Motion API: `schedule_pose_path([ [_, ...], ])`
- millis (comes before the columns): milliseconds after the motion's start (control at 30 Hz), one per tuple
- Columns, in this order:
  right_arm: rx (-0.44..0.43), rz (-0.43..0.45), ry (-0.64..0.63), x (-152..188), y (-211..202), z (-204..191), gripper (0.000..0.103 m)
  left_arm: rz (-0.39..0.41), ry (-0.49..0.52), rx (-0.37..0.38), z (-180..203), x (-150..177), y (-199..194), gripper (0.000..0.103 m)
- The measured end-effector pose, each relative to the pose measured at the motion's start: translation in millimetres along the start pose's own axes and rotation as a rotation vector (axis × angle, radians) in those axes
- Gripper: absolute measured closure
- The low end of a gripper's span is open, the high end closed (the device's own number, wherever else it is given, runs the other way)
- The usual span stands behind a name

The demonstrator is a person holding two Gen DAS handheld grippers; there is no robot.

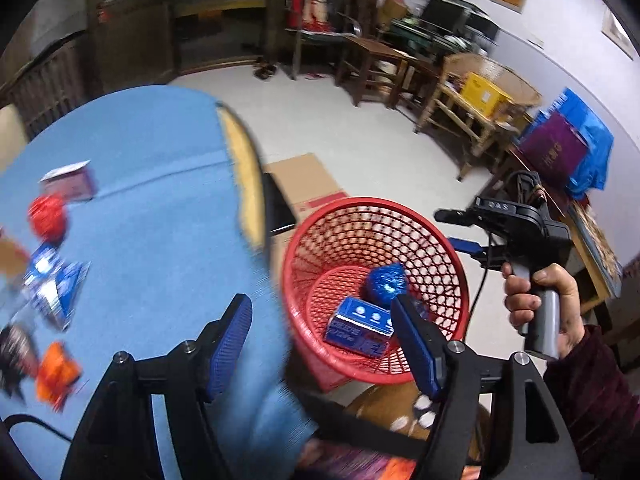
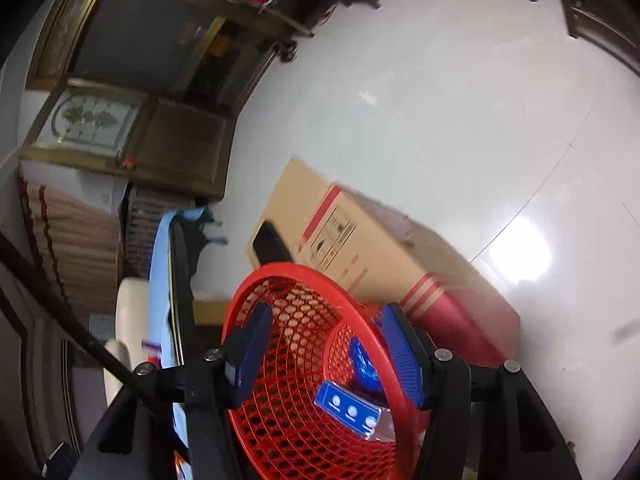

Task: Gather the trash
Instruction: 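Grasp the blue-and-white carton with the right gripper while the left gripper moves to the black bag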

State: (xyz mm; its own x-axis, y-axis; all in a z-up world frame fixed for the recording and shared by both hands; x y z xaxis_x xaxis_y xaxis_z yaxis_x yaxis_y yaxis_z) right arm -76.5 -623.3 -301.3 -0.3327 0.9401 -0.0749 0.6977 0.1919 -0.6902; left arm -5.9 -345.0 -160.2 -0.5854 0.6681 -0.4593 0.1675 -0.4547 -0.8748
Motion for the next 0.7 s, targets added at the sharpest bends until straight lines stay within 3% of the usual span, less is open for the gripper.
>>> schedule_pose_path([
  [300,0.049,-0.115,-0.09,55,31,-26,0.041,0.117,-0.234,-0.128,-97,60,-68,0.03],
  [367,0.109,-0.077,-0.107,53,25,-26,0.041,0.135,-0.289,-0.159,-119,73,-81,0.03],
  [500,0.202,0.102,-0.19,35,-14,-51,0.041,0.173,-0.395,-0.273,-180,106,-109,0.029],
  [600,0.195,0.174,-0.319,37,-33,-96,0.041,0.199,-0.497,-0.305,-220,125,-124,0.027],
  [700,0.123,0.148,-0.475,60,-27,-156,0.041,0.235,-0.611,-0.292,-256,142,-135,0.027],
])
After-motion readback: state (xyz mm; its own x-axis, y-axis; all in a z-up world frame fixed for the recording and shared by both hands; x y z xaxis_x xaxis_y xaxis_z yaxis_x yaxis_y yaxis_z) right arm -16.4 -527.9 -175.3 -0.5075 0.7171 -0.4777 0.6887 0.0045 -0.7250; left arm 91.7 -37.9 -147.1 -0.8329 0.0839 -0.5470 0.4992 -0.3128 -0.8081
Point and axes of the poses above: each gripper's, at about its wrist camera, not at the fingertips, and y roughly the way its jaws point, z to its right, x to its underside, the point moved 7 cm from there along y, roughly the way its jaws point, and after that the axes turned 7 degrees about -z, right-handed, at the moved point
